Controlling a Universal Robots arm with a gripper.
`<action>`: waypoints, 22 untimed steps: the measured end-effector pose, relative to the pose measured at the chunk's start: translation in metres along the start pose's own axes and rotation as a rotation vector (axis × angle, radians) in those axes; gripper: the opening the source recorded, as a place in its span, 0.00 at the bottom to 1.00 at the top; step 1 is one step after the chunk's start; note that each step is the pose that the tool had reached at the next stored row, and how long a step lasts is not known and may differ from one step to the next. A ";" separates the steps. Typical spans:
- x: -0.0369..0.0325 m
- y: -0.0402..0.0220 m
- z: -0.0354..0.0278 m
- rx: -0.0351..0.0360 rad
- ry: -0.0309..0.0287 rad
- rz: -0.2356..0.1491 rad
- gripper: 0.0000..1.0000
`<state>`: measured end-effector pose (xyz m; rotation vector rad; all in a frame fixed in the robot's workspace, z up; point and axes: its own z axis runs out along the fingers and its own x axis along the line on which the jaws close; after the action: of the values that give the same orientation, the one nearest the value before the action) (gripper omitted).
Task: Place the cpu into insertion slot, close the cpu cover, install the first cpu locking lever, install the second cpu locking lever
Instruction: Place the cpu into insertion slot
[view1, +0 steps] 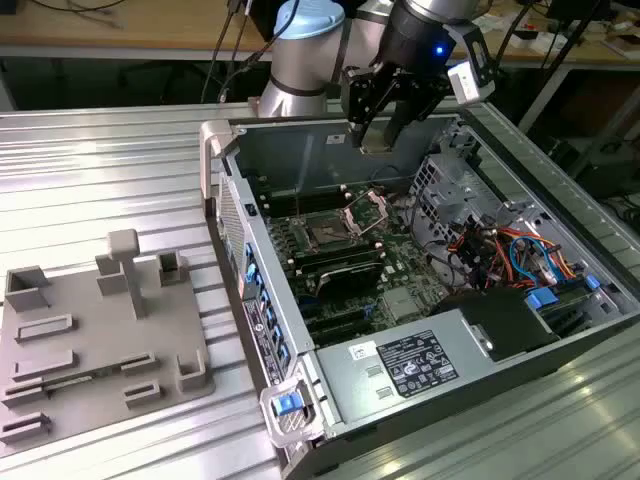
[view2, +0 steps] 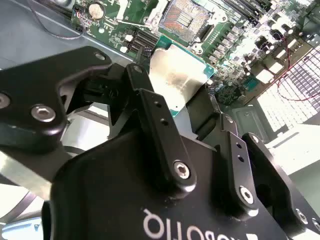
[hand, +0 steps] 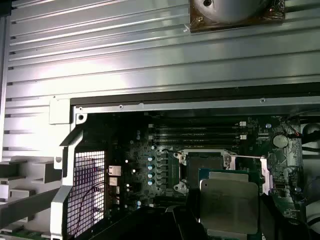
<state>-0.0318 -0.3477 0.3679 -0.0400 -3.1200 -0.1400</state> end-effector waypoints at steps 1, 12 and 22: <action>0.0000 0.0000 0.0000 0.0000 0.0000 0.000 0.55; 0.0000 0.0000 0.0000 0.0000 0.0000 0.000 0.55; 0.0003 -0.0001 0.0007 -0.0004 -0.0020 0.022 0.55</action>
<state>-0.0321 -0.3477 0.3672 -0.0750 -3.1203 -0.1403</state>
